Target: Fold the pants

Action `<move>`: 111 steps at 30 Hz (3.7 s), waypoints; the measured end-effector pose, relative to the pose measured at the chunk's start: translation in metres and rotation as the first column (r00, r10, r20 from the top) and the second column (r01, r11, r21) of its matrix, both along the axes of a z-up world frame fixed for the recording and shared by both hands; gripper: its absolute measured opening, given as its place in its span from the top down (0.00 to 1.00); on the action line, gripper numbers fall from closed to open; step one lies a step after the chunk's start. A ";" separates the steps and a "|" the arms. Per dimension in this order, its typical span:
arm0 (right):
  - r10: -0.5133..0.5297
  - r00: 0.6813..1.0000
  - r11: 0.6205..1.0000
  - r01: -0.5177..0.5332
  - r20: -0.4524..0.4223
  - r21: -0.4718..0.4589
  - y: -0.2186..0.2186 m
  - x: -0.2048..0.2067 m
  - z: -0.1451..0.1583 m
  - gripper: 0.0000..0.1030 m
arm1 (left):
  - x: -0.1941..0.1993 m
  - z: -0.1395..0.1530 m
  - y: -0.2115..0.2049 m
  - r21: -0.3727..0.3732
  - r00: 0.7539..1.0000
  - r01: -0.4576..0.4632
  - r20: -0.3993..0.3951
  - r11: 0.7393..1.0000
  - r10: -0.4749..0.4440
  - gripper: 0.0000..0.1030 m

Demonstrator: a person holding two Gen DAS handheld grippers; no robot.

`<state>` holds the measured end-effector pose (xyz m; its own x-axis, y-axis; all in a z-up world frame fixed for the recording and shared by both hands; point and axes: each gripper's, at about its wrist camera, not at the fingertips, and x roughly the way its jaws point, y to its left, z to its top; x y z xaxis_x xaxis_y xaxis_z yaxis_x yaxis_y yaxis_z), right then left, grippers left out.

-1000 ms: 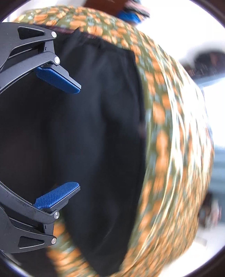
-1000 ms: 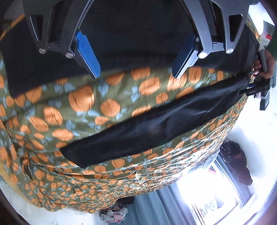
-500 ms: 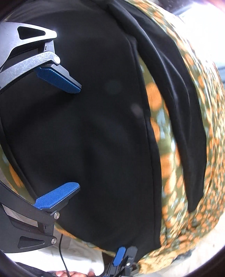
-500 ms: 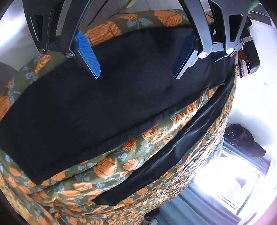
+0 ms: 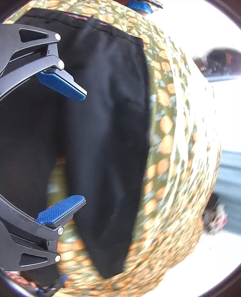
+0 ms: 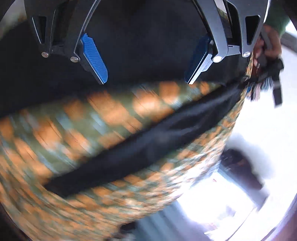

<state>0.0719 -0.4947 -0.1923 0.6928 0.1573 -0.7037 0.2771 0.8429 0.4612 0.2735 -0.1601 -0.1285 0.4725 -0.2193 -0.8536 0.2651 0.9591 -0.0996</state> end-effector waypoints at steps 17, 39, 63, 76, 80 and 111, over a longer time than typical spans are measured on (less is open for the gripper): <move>0.055 0.990 0.993 -0.041 -0.133 0.108 -0.139 0.165 -0.061 0.18 | 0.025 -0.060 0.011 0.134 0.999 0.013 -0.054 0.991 -0.005 0.01; -0.157 0.985 0.942 0.128 -0.069 -0.312 -0.212 0.067 0.023 0.18 | -0.049 -0.017 0.068 0.115 0.999 -0.034 0.001 0.993 0.034 0.01; -0.224 0.937 0.951 0.150 -0.267 -0.271 -0.327 0.116 -0.003 0.24 | -0.035 -0.035 0.130 0.127 0.972 -0.234 0.005 0.964 0.236 0.01; -0.185 0.950 0.923 0.081 -0.250 -0.376 -0.279 0.142 -0.023 0.91 | -0.048 -0.038 0.141 0.183 0.972 -0.232 -0.003 0.955 0.237 0.01; -0.155 0.981 0.880 0.081 -0.120 -0.469 -0.244 0.083 0.012 0.92 | -0.053 -0.036 0.139 0.167 0.972 -0.230 -0.005 0.959 0.234 0.01; -0.364 0.931 0.831 0.313 -0.023 -0.461 0.050 -0.116 0.007 0.02 | -0.130 -0.030 0.055 0.084 0.978 0.136 0.150 0.987 -0.147 0.01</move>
<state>-0.0437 -0.4443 -0.1856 0.5632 -0.4181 -0.7127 0.6080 0.7938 0.0148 0.1435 -0.1048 -0.1581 0.5695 -0.2337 -0.7881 0.4055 0.9139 0.0220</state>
